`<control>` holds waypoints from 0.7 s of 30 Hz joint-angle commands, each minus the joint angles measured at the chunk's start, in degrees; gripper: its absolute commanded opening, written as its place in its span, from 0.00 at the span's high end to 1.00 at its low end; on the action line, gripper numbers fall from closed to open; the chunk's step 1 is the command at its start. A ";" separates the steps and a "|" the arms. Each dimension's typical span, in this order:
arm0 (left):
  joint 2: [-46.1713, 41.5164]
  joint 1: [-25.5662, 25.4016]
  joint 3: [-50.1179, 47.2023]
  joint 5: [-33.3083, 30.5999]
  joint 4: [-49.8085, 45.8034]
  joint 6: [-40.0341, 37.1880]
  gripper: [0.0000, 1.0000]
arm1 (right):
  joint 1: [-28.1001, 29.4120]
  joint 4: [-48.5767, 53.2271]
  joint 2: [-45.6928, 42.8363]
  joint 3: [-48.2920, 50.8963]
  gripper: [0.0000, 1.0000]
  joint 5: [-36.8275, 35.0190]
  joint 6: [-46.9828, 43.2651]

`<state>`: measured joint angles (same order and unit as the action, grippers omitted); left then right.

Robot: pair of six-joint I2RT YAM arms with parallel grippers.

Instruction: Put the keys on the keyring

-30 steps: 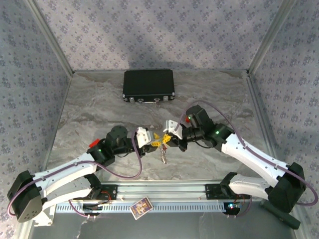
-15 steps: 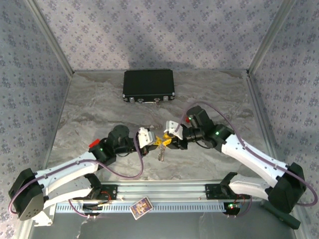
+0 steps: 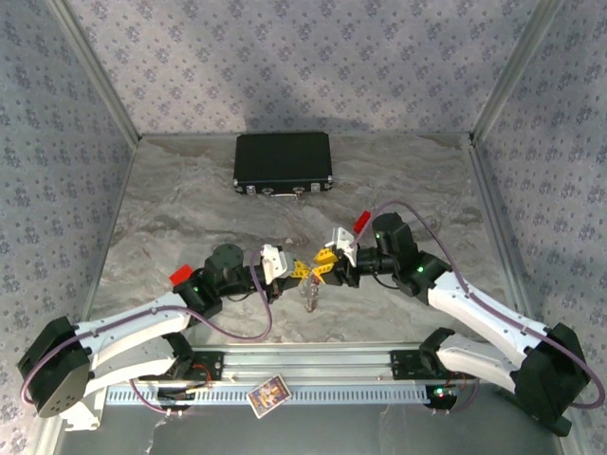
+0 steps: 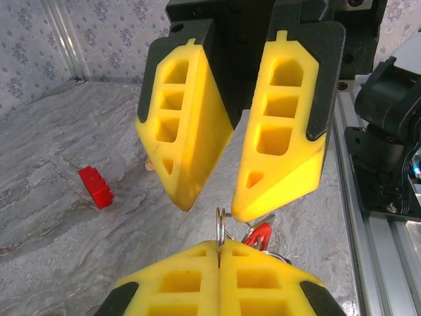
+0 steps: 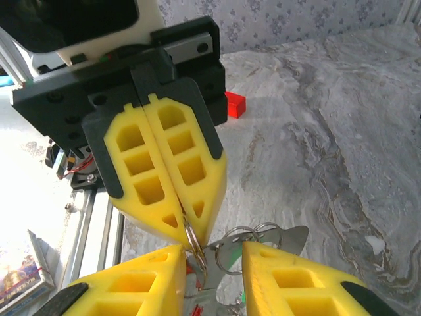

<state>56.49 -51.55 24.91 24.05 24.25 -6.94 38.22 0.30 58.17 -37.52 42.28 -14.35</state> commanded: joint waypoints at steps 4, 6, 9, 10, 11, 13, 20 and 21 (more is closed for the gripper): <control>0.29 -0.30 0.50 2.54 5.15 1.05 1.00 | -0.07 -1.81 0.67 0.18 0.77 2.30 1.11; 0.20 -0.31 0.52 2.49 5.11 1.04 1.00 | -0.02 -1.16 0.90 -0.01 0.80 2.53 0.72; 0.08 -0.32 0.49 2.59 5.22 0.96 1.00 | -0.07 -0.44 1.24 -0.57 0.80 2.96 0.25; 0.05 -0.31 0.49 2.58 5.20 0.97 1.00 | -0.07 -0.25 1.41 -0.79 0.79 3.18 0.08; 0.03 -0.36 0.56 2.59 5.27 0.93 1.00 | 0.02 -0.05 1.61 -1.00 0.79 3.31 -0.08; -0.04 -0.29 0.59 2.66 5.28 1.01 1.00 | 0.12 0.83 1.93 -1.50 0.79 3.53 -0.62; -0.82 -0.31 0.76 1.64 4.22 1.12 0.98 | 0.32 3.32 2.70 -3.50 0.99 4.10 -2.34; -1.21 -0.32 0.96 0.72 3.02 1.04 0.92 | 0.38 4.09 2.72 -4.04 1.00 3.96 -2.92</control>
<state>56.73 -51.51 24.91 24.62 25.26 -5.98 38.26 2.13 60.53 -38.96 45.25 -16.05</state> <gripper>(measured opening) 0.066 0.054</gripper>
